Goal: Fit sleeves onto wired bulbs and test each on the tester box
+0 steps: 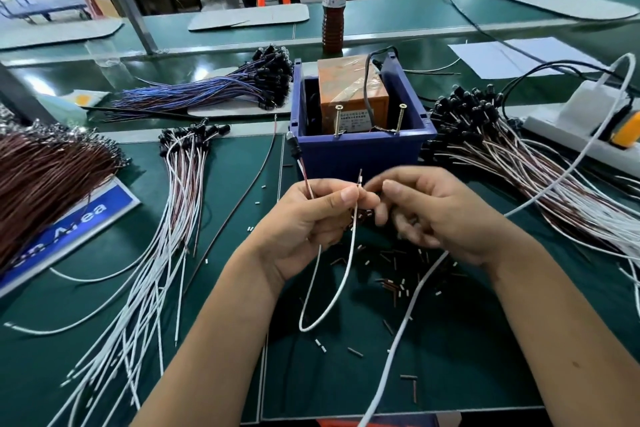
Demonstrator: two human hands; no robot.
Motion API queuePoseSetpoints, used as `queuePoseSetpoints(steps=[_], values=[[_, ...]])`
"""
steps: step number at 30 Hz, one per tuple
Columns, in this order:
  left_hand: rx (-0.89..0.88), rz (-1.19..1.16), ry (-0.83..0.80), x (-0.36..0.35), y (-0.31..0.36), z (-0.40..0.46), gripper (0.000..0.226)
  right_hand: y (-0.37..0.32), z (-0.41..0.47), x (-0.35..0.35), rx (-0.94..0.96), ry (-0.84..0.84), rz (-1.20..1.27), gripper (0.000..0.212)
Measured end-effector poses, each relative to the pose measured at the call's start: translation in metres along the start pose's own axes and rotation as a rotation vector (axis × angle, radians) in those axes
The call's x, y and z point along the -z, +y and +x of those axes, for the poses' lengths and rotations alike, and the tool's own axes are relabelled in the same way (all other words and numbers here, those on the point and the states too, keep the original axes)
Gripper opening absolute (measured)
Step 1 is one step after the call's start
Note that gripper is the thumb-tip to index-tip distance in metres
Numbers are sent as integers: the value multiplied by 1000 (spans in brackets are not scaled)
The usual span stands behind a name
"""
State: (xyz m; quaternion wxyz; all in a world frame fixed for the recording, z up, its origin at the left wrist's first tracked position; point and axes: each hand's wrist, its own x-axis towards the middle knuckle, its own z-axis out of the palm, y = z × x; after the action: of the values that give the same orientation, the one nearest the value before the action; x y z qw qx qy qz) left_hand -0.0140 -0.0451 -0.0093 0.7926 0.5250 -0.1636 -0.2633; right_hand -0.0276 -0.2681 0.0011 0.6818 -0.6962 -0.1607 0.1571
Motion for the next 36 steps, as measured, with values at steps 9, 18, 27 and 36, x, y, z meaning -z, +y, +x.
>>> queuePoseSetpoints(steps=[9, 18, 27, 36], values=[[77, 13, -65, 3, -4, 3, 27, 3, 4, -14, 139, 162, -63, 19], [17, 16, -123, 3, 1, -5, 27, 2, 4, -17, 215, 293, 265, 15], [-349, 43, 132, -9, 3, -2, 16, 10, 6, -32, 98, 37, 79, 24], [-407, 62, 207, -9, 5, 0, 6, 11, 8, -25, 429, 551, -77, 12]])
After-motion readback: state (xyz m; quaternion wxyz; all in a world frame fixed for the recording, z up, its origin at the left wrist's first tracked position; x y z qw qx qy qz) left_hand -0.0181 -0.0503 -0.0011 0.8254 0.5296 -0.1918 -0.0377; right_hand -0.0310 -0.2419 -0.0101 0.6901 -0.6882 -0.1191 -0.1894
